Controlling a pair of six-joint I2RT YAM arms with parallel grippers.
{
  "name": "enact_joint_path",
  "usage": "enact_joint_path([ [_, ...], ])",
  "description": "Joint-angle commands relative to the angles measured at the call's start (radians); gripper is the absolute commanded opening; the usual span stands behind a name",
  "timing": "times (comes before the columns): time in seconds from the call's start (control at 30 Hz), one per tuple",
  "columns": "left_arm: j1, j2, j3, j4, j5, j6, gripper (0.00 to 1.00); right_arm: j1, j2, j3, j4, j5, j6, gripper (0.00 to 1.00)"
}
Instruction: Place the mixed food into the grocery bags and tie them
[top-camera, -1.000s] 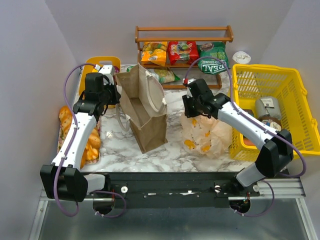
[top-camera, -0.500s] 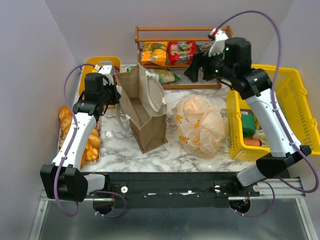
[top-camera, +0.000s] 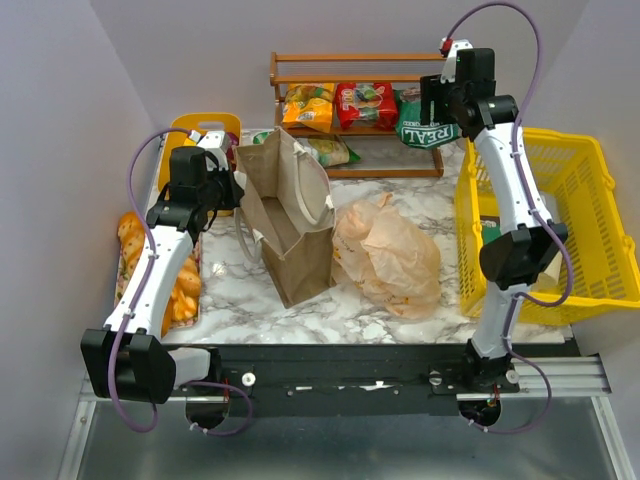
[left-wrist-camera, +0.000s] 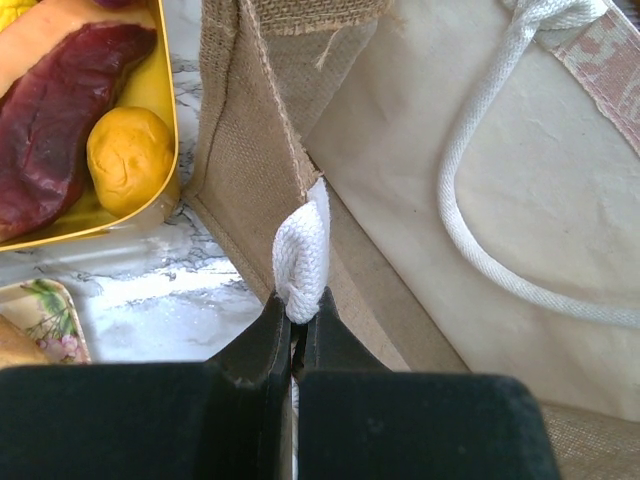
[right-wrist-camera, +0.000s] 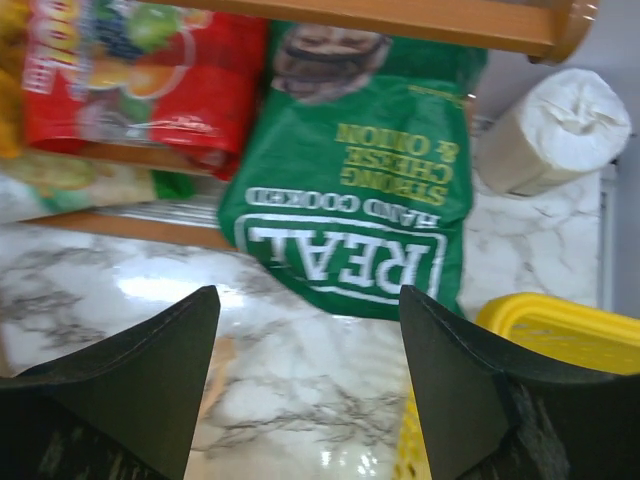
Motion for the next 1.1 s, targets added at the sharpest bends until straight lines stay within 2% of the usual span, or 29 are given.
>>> enact_joint_path([
  [0.0, 0.006, -0.022, -0.006, 0.054, 0.035, -0.011, 0.0, -0.068, 0.053, 0.072, 0.004, 0.03, -0.082, 0.8],
  [0.3, 0.006, -0.024, -0.006, 0.056, 0.039, -0.012, 0.0, -0.13, 0.139, 0.061, 0.017, -0.001, -0.125, 0.78],
  [0.53, 0.006, -0.022, -0.007, 0.057, 0.042, -0.014, 0.0, -0.131, 0.181, 0.04, 0.046, -0.05, -0.169, 0.74],
  [1.07, 0.006, -0.018, -0.009, 0.059, 0.048, -0.015, 0.0, -0.13, 0.233, -0.006, 0.066, -0.013, -0.181, 0.63],
])
